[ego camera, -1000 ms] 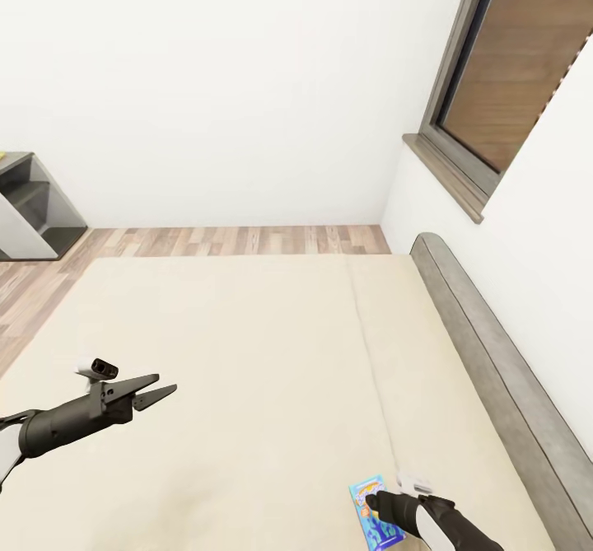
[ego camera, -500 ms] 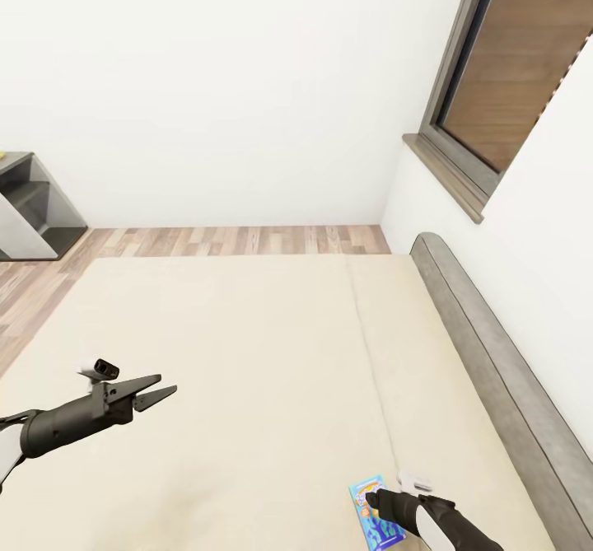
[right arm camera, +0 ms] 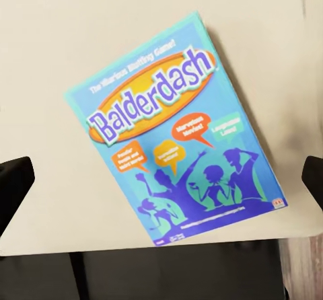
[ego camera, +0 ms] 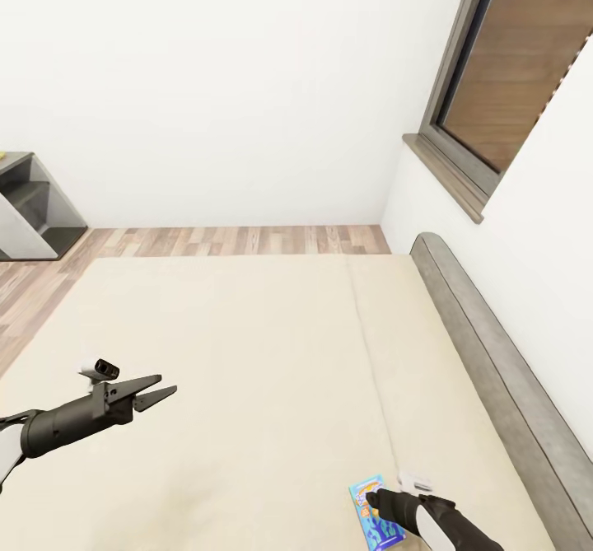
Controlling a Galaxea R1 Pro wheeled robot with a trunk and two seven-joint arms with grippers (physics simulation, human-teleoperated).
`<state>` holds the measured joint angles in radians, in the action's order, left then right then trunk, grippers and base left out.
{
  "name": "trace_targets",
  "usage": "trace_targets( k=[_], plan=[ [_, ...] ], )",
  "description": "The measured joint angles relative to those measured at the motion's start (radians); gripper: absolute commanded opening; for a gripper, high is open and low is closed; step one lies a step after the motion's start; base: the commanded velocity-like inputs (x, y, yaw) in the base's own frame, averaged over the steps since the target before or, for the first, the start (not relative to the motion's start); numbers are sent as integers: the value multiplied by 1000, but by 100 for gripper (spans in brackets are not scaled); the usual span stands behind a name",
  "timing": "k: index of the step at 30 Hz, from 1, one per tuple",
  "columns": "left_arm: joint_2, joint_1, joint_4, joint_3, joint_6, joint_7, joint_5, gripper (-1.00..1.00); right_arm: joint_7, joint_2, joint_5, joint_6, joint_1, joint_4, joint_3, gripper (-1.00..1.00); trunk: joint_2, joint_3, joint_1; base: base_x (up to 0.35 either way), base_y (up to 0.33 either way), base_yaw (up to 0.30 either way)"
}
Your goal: Put all the toys in the child's room - the three board games (two on the bed and one on the table), the two jigsaw puzzles on the table, and the tennis ball on the table - inside the toy box on the table in the child's room.
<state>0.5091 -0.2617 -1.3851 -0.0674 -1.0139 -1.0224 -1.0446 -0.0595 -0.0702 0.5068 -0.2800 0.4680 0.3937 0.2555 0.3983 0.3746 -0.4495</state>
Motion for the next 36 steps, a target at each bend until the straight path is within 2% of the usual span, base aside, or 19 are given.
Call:
trace_targets(
  k=[13, 22, 36],
  plan=[
    [0, 0, 0, 1, 1, 0, -1, 100, -2, -12, 0, -34, 0, 2, -6, 100, 0, 4, 0, 0, 0, 0],
    [0, 0, 0, 2, 1, 0, -1, 100, -1, -13, -4, -80, 16, 13, -4, 100, 0, 17, 0, 0, 0, 9],
    [0, 0, 0, 1, 1, 0, -1, 100, 0, -12, -16, -78, 60, 15, 1, 100, 0, 40, 0, 0, 0, 62]
  ],
)
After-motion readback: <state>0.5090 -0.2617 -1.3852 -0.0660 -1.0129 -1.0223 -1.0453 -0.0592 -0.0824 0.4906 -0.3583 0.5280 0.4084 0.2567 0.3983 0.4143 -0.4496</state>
